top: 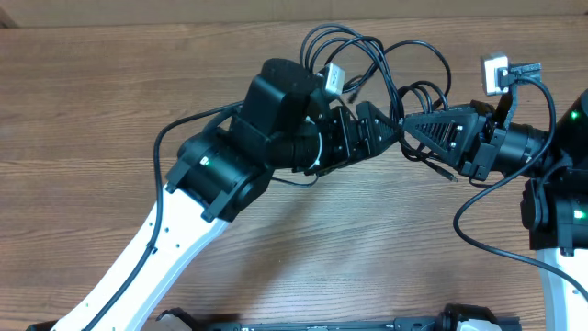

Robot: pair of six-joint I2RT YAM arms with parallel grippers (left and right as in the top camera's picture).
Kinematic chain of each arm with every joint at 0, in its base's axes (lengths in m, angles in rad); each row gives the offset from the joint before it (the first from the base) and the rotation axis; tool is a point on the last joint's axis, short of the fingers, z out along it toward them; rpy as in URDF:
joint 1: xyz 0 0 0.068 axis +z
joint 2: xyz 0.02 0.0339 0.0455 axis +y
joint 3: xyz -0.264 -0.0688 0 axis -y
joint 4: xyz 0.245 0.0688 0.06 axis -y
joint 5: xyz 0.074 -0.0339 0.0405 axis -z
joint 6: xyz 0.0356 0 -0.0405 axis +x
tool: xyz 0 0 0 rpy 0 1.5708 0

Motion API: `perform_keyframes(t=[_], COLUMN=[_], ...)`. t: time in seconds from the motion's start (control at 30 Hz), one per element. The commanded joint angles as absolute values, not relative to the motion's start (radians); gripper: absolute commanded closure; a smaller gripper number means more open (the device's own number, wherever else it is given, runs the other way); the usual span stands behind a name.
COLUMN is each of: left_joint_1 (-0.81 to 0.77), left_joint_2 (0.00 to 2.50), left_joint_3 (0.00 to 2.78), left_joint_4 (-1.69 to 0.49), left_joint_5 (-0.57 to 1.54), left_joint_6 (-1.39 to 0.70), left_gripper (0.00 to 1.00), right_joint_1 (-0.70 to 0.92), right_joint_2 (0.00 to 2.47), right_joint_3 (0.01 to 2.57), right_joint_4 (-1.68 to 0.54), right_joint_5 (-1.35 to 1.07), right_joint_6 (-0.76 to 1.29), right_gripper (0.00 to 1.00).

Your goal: Untangle cables

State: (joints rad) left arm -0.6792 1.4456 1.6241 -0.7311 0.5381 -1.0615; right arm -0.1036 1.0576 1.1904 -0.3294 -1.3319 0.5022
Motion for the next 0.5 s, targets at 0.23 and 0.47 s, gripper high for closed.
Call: perform_keyframes(t=[0.23,0.47], left_joint_1=[-0.685,-0.699], left_joint_2=[1.478,1.478], left_joint_3=[1.639,1.639], left_joint_4=[-0.660,-0.619], left_joint_5=[0.521,0.513], left_joint_6=[-1.139,-1.153], left_gripper=[0.14,0.42], right_joint_1=[-0.098,-0.098], right_joint_2=[1.047,1.047], right_joint_3=[1.199,1.199], right_joint_4=[-0.319,-0.319], right_joint_5=[-1.375,-1.390], right_joint_6=[0.500,0.501], right_gripper=[0.96,0.96])
